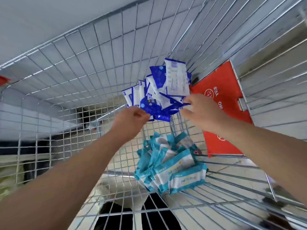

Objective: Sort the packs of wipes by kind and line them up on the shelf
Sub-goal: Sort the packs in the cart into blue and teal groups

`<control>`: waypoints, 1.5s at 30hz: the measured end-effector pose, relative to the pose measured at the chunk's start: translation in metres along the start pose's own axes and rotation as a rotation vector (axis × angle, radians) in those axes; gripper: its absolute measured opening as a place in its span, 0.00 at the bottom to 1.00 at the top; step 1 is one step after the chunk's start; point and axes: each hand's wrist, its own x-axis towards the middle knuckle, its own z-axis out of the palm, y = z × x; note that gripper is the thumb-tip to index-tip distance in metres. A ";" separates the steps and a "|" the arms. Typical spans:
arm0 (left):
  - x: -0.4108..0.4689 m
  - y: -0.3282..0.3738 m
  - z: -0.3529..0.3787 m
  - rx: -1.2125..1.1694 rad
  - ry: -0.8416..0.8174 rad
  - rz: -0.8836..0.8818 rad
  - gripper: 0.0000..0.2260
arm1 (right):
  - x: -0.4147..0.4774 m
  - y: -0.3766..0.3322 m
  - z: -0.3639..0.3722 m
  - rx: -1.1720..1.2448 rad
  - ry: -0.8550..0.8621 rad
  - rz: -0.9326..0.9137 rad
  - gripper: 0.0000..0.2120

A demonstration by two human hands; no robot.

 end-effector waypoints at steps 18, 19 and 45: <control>0.107 0.082 0.011 -0.250 -0.045 -0.065 0.06 | 0.078 0.020 0.002 0.875 0.155 0.333 0.16; 0.106 0.079 0.008 -0.258 -0.056 -0.089 0.06 | 0.077 0.021 0.002 0.871 0.161 0.332 0.15; 0.099 0.045 0.005 -0.732 -0.033 -0.226 0.11 | 0.074 0.011 -0.005 0.758 0.020 0.312 0.17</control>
